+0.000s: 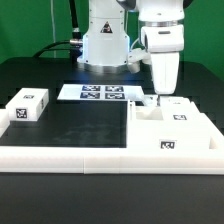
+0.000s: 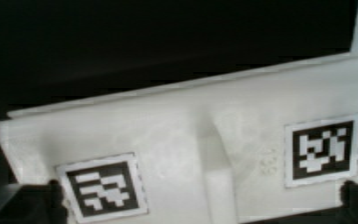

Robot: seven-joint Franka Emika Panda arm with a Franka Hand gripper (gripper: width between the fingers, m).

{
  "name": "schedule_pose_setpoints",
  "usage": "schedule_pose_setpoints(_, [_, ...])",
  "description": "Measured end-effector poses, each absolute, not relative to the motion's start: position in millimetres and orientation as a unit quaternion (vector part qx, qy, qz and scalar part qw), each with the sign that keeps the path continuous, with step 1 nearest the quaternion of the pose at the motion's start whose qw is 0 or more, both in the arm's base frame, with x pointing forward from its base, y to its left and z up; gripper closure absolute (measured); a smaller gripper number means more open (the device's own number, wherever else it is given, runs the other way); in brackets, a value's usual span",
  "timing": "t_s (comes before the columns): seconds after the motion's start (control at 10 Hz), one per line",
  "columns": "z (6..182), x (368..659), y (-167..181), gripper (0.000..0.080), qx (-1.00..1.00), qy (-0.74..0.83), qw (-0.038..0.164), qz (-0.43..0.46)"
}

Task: Assemble cabinet

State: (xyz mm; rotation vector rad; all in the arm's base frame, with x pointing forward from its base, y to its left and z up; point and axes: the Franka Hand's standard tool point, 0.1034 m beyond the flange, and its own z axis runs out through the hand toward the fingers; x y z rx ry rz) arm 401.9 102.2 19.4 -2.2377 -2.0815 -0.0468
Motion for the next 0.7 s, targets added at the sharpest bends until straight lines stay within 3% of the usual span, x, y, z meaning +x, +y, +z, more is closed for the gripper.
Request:
schedule_pose_setpoints(0.2, [19.3,401.9,102.2,0.0363,-0.731,-0.68,0.043,-0.015])
schedule_pose_setpoints(0.3, [19.3,401.9,102.3,0.0497,-0.731,-0.68,0.043,-0.015])
schedule_pose_setpoints(0.4, [18.9,401.5,102.3,0.0497,-0.732,-0.68,0.043,-0.015])
schedule_pose_setpoints(0.5, [16.4,400.0,102.1,0.0693,-0.732,-0.68,0.045,-0.013])
schedule_pose_setpoints(0.7, [16.5,401.6,101.8,0.0732,-0.733,-0.679,0.044,-0.017])
